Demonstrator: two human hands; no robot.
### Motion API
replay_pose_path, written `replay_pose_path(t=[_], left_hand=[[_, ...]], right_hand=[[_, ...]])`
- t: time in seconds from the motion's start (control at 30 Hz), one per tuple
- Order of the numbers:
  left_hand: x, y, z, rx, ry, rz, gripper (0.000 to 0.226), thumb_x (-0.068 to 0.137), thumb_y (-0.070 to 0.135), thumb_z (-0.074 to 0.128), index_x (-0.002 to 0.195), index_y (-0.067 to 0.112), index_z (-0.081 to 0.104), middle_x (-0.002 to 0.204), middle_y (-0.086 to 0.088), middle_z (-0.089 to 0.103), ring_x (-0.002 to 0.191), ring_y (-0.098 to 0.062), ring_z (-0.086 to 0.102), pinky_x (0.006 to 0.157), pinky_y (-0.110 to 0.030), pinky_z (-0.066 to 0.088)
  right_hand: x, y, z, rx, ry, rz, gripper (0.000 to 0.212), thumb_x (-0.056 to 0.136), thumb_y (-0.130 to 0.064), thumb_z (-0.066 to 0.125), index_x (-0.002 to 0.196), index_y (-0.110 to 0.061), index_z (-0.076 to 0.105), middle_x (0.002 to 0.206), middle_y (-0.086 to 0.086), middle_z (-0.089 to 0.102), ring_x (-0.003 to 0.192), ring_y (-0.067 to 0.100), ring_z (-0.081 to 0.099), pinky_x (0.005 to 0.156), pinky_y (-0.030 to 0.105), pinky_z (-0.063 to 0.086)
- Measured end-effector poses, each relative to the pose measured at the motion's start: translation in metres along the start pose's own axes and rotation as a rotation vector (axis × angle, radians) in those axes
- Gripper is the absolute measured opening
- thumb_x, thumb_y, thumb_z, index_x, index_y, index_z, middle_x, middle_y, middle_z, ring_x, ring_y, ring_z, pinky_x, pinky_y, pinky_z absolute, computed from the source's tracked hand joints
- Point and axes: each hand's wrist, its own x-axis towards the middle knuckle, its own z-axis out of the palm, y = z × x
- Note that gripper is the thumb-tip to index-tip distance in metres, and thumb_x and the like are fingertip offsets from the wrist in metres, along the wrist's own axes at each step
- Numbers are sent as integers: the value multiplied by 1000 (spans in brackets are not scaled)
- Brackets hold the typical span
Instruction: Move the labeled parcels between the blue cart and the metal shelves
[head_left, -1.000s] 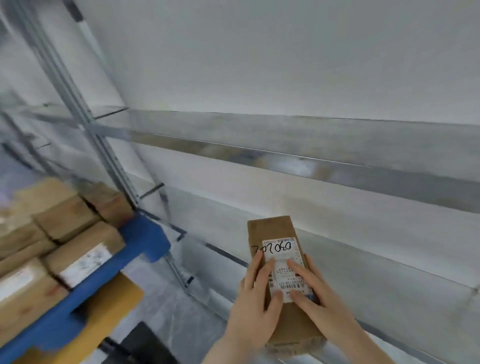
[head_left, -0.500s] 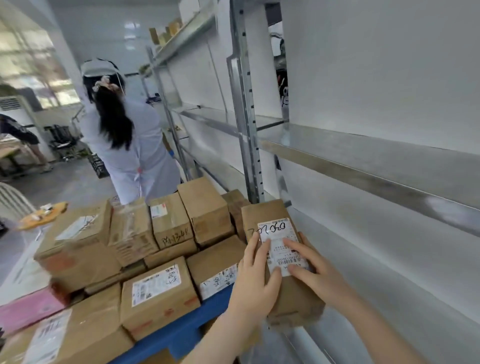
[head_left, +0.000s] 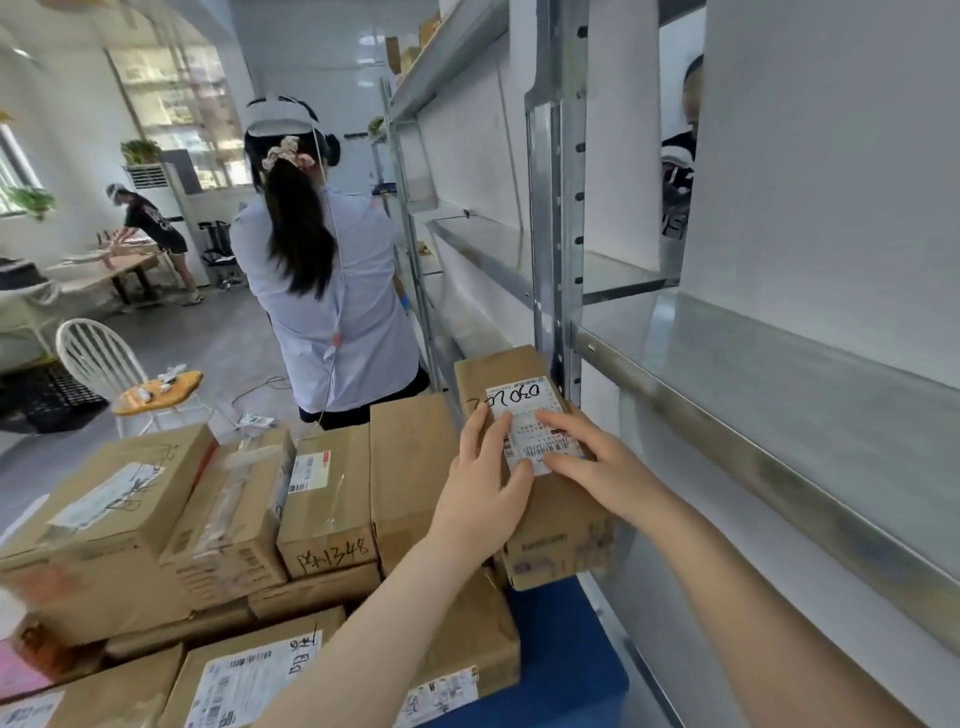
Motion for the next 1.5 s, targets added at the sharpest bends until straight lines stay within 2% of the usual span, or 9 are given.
replay_pose_path(t=[0.33, 0.5, 0.83, 0.97, 1.07, 1.23, 1.3, 1.4, 1.5], left_hand=[[75, -54, 8, 201, -100, -155, 57, 96, 43, 36, 149, 29, 20, 160, 12, 1, 139, -23, 30, 105, -42, 37], [81, -70, 11, 173, -102, -221, 56, 98, 43, 32, 150, 28, 20, 160, 9, 3, 144, -21, 19, 114, -44, 21], [76, -73, 7, 219, -112, -199, 56, 96, 50, 28, 149, 38, 17, 160, 11, 1, 146, -22, 13, 116, -46, 16], [56, -52, 4, 315, 30, 15, 54, 97, 44, 32, 149, 31, 22, 161, 4, 5, 147, -22, 3, 118, -44, 8], [13, -27, 27, 194, 42, 242, 49, 95, 42, 35, 142, 25, 39, 157, -1, 23, 145, -23, 16, 115, -41, 20], [-101, 8, 106, 197, -364, 555, 53, 81, 41, 44, 125, 18, 60, 132, -14, 56, 112, -36, 61, 83, -46, 53], [-142, 27, 134, 154, -478, 614, 52, 78, 41, 44, 116, 15, 67, 125, -15, 61, 101, -39, 65, 74, -50, 56], [-216, 66, 172, 131, -569, 780, 59, 91, 50, 31, 113, 11, 69, 124, -17, 62, 102, -42, 65, 77, -55, 54], [-299, 123, 192, 44, -751, 887, 67, 84, 53, 25, 132, 19, 55, 144, -11, 45, 126, -35, 50, 99, -50, 43]], right_hand=[[95, 45, 11, -57, -73, 120, 43, 88, -35, 59, 124, -55, 48, 147, -17, 37, 124, 8, 44, 102, 38, 42], [116, 59, 20, -150, -59, 147, 48, 87, -42, 59, 132, -50, 46, 156, -16, 20, 137, 14, 32, 110, 43, 33], [99, 57, 26, -137, 102, 53, 40, 94, -42, 51, 134, -42, 47, 153, -13, 29, 136, 7, 31, 100, 23, 28], [25, 57, 20, -47, 172, 52, 34, 95, -38, 51, 124, -56, 47, 140, -30, 36, 127, -8, 35, 97, 10, 32], [-51, 66, 11, -35, 285, 152, 33, 94, -36, 53, 112, -63, 49, 126, -32, 48, 118, -11, 45, 82, -1, 36], [-205, 89, 0, -78, 598, 378, 30, 93, -33, 54, 106, -61, 50, 123, -28, 54, 118, -4, 50, 83, 4, 39], [-281, 96, 0, -101, 780, 470, 32, 95, -30, 52, 110, -58, 50, 128, -25, 51, 120, -2, 49, 84, 7, 40], [-412, 88, 8, -176, 1009, 615, 35, 96, -31, 50, 124, -51, 48, 127, -27, 46, 122, 1, 46, 96, 18, 41], [-542, 58, 24, -357, 1211, 793, 41, 96, -26, 48, 135, -39, 44, 135, -19, 43, 127, 6, 42, 104, 23, 36]])
